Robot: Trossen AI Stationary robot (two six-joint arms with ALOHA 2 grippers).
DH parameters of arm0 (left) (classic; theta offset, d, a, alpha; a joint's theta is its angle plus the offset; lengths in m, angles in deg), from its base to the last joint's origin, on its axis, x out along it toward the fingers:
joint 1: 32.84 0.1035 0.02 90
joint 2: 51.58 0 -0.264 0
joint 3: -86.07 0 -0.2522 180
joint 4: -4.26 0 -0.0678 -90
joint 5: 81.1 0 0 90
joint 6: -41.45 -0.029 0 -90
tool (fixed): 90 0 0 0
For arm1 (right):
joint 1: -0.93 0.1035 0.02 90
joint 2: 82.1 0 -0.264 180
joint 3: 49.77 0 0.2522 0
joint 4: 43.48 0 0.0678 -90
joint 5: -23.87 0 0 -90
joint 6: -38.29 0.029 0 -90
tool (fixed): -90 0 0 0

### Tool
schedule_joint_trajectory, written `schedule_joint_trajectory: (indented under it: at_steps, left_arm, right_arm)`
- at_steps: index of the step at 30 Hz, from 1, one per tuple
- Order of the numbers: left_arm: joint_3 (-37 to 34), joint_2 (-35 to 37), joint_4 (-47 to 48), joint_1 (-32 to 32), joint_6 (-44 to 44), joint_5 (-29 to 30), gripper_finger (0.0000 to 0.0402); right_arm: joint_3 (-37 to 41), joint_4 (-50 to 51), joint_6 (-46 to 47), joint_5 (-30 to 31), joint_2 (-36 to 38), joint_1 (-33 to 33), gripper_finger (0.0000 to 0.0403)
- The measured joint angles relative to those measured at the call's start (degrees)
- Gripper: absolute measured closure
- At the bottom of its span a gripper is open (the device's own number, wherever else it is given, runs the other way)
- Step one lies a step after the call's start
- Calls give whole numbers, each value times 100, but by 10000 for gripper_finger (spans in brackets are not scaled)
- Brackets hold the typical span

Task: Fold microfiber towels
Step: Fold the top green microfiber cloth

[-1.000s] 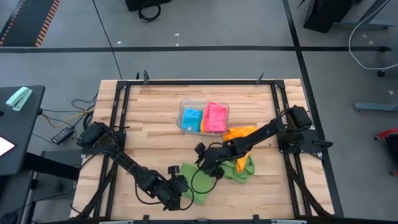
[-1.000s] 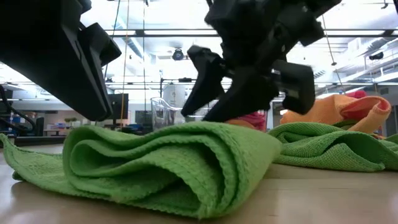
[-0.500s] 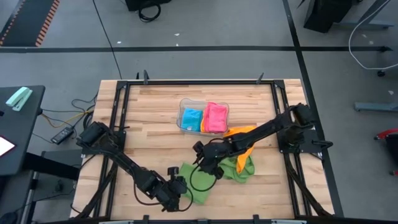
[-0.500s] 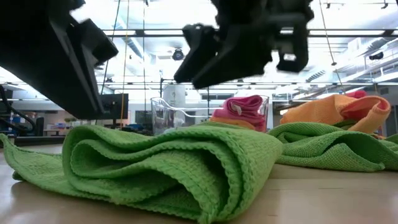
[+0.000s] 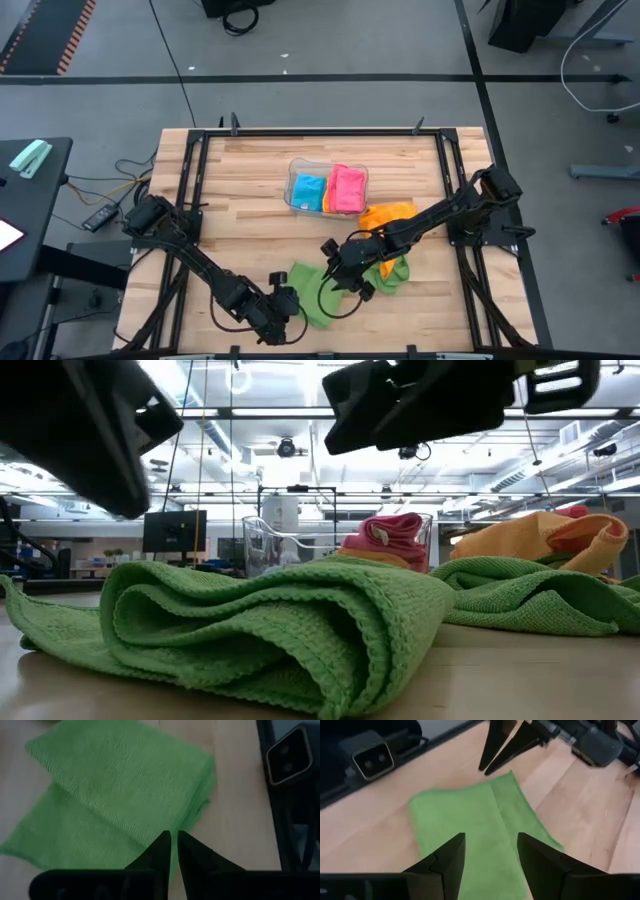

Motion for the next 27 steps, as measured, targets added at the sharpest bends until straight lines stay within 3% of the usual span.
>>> schedule_joint_trajectory:
  at_steps: [9, 21, 27]
  left_arm:
    - [-2, 0, -459, 116, -430, 485, 369]
    - [-7, -391, -553, 570, -442, 608, 366]
    - [-9, -520, -565, 635, -437, 445, 371]
  right_arm:
    - [98, -275, 298, 42, -4, 280, 214]
    - [101, 61, -162, 1949, -67, 1075, 214]
    - [100, 532, -183, 2506, -72, 1282, 214]
